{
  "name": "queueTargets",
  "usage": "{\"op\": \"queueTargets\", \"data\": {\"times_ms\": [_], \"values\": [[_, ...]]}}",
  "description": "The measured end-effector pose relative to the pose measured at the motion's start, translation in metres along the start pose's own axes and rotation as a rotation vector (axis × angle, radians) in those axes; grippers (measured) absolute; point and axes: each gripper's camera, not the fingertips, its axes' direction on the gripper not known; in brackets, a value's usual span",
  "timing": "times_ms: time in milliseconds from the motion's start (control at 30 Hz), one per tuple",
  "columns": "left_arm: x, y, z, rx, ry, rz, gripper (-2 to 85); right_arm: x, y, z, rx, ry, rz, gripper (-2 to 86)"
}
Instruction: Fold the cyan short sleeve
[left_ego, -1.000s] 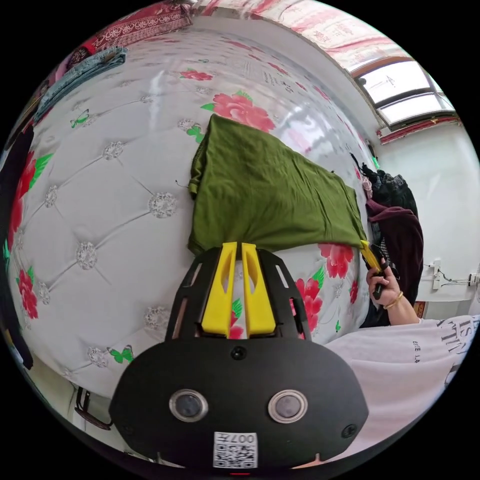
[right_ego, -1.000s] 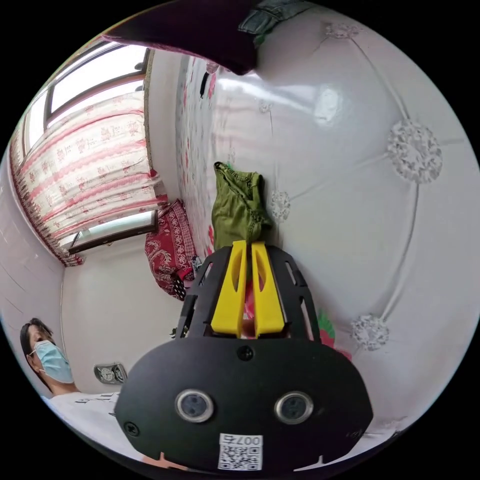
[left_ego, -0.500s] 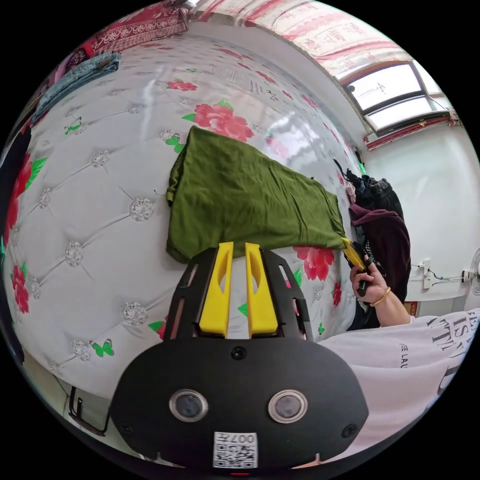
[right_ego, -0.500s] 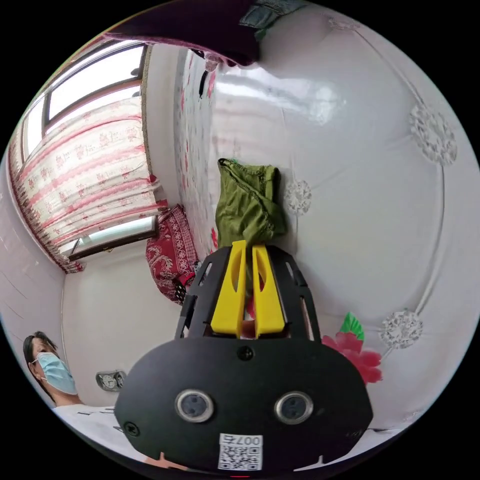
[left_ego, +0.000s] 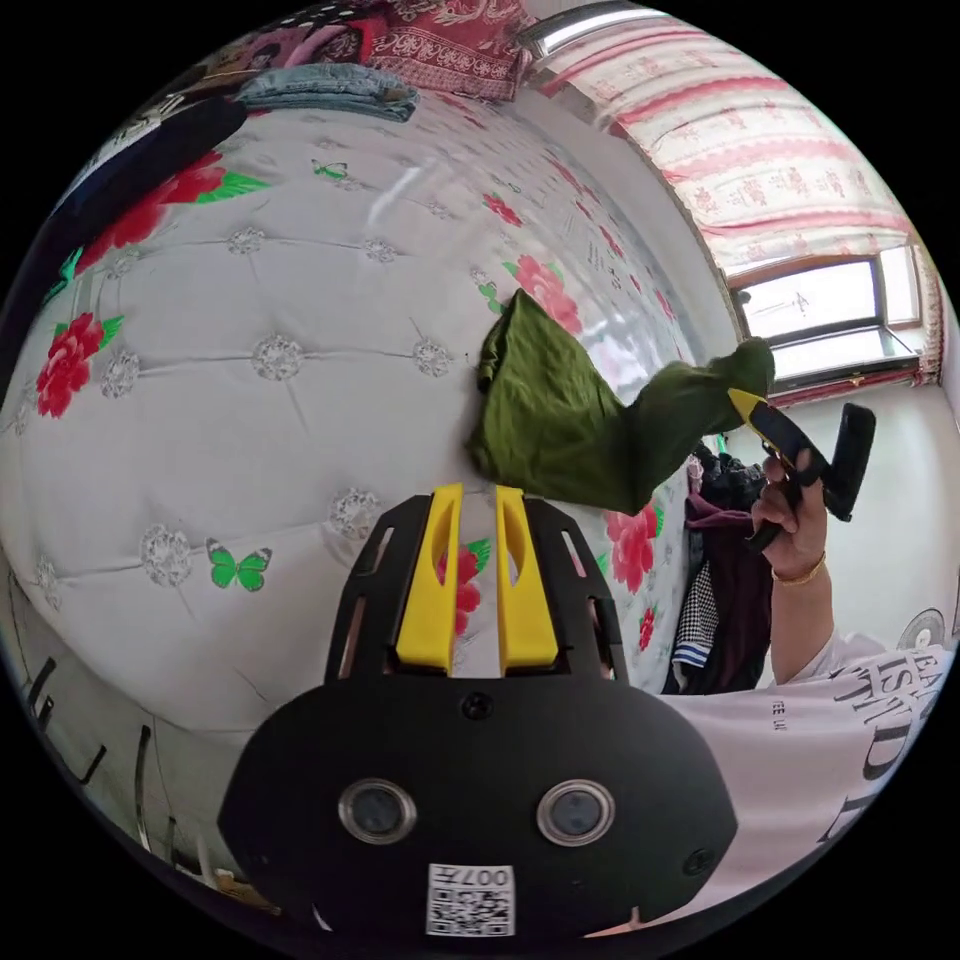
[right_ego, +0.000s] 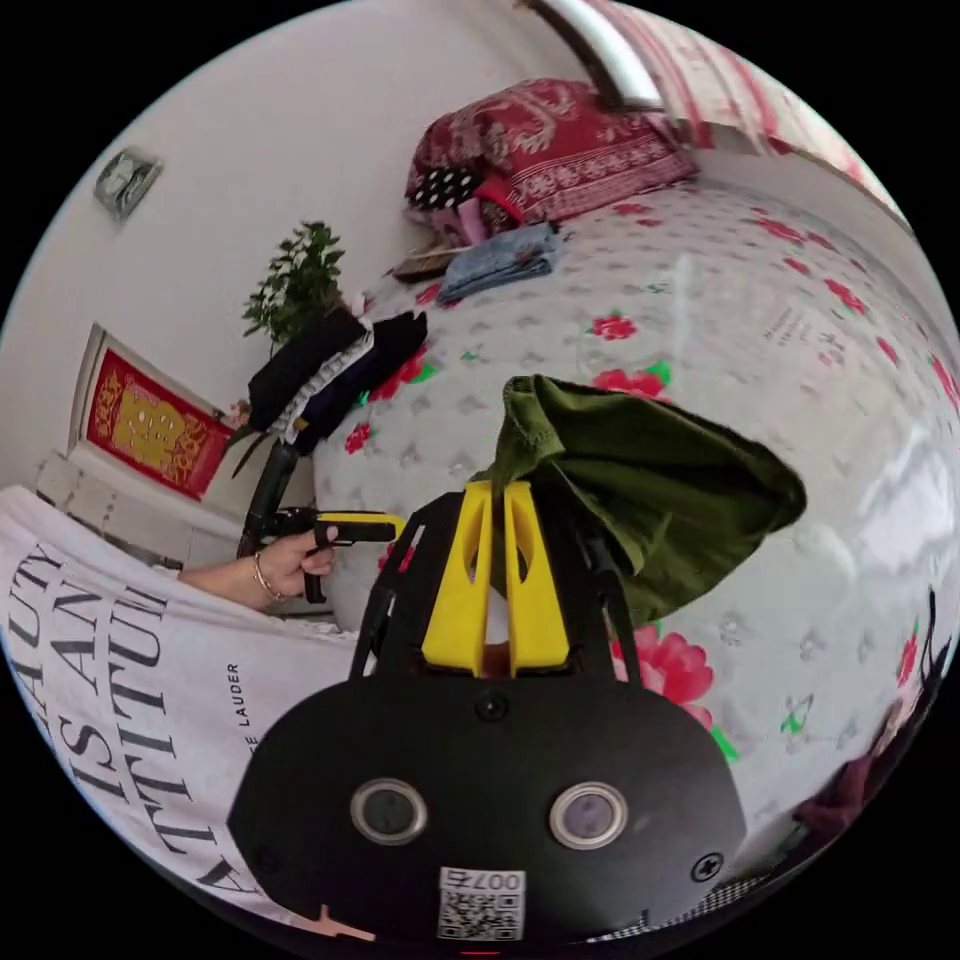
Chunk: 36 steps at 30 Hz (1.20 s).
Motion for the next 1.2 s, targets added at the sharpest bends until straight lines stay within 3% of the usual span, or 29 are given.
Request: {"op": "queueTargets", "data": {"times_ms": [200, 300, 467, 767, 867, 1200], "values": [[-0.027, 0.016, -0.015, 0.013, 0.043, -0.052, 5.9, -0.042, -0.005, 0.17, -0.165, -0.123, 0.023, 1.9], [-0.032, 0.017, -0.017, 0.006, 0.054, -0.034, 6.0, -0.042, 0.003, 0.176, -0.113, -0.164, 0.025, 2.3], [-0.026, 0.006, -0.017, 0.013, 0.087, 0.014, 6.4, -0.004, 0.029, 0.165, 0.035, 0.006, 0.139, 2.9], [0.031, -0.036, 0.0, -0.023, 0.049, 0.249, 8.7, 0.024, 0.006, 0.233, -0.011, 0.099, 0.164, 3.2], [0.041, -0.034, -0.006, 0.005, -0.001, 0.306, 8.7, 0.035, 0.022, 0.224, 0.067, 0.103, 0.176, 3.2], [0.09, -0.036, 0.031, -0.083, -0.067, 0.517, 8.8, 0.053, 0.072, 0.264, -0.046, 0.192, 0.115, 3.6]]}}
